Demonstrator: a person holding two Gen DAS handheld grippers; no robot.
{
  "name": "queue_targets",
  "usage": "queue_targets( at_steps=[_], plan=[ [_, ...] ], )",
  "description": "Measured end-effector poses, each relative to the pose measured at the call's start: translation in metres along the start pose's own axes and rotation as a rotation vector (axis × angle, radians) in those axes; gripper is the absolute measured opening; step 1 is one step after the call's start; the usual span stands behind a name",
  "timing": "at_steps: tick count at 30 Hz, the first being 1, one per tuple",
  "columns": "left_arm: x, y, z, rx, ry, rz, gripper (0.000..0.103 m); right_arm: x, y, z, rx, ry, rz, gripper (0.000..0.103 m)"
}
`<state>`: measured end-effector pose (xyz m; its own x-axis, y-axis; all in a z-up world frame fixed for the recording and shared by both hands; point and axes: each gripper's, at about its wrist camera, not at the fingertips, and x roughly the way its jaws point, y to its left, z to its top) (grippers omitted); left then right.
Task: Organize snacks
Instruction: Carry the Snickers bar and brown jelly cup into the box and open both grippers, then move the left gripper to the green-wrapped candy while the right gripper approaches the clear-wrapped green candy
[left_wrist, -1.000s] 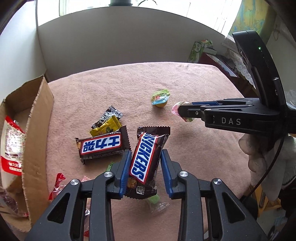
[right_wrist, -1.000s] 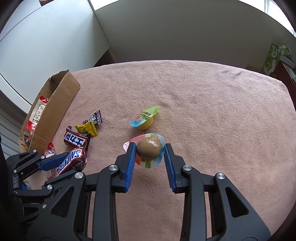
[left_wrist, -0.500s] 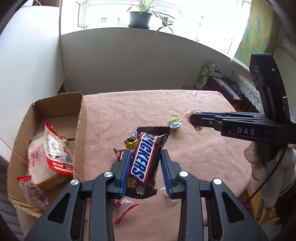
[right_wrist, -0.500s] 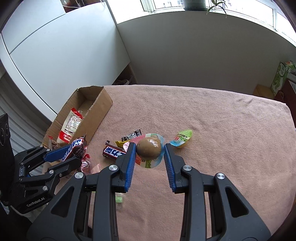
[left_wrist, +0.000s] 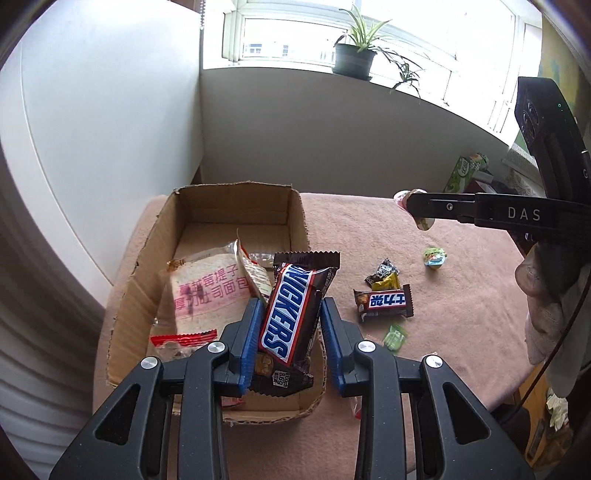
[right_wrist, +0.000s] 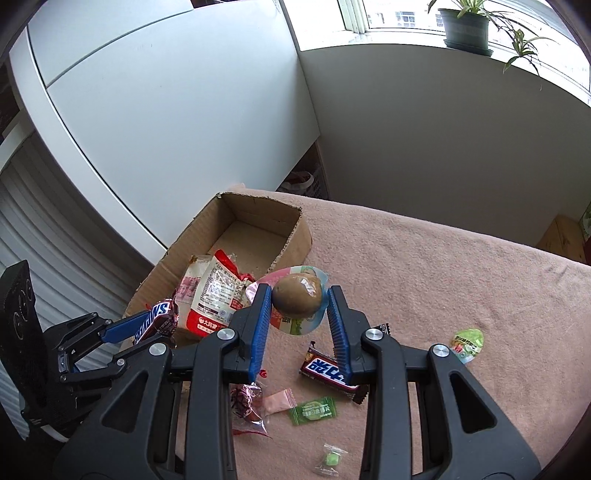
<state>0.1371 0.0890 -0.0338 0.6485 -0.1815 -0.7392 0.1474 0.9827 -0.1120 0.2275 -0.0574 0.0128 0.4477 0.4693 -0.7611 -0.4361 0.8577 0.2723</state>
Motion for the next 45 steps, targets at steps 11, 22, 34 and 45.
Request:
queue_targets(
  at_steps=[11, 22, 34, 45],
  plan=[
    [0.005, 0.027, -0.011, -0.025, 0.013, 0.004, 0.031, 0.062, 0.044, 0.03, -0.044, 0.059, 0.029, 0.033],
    [0.007, 0.026, -0.009, -0.013, 0.012, 0.004, 0.033, 0.078, 0.051, 0.039, -0.044, 0.06, 0.037, 0.07],
    [-0.015, 0.016, -0.01, -0.032, -0.042, 0.016, 0.064, 0.04, 0.029, 0.023, -0.016, 0.032, 0.032, 0.075],
    [-0.027, -0.004, -0.042, -0.066, -0.053, -0.024, 0.064, -0.015, -0.01, -0.035, 0.032, -0.009, 0.003, 0.075]
  ],
)
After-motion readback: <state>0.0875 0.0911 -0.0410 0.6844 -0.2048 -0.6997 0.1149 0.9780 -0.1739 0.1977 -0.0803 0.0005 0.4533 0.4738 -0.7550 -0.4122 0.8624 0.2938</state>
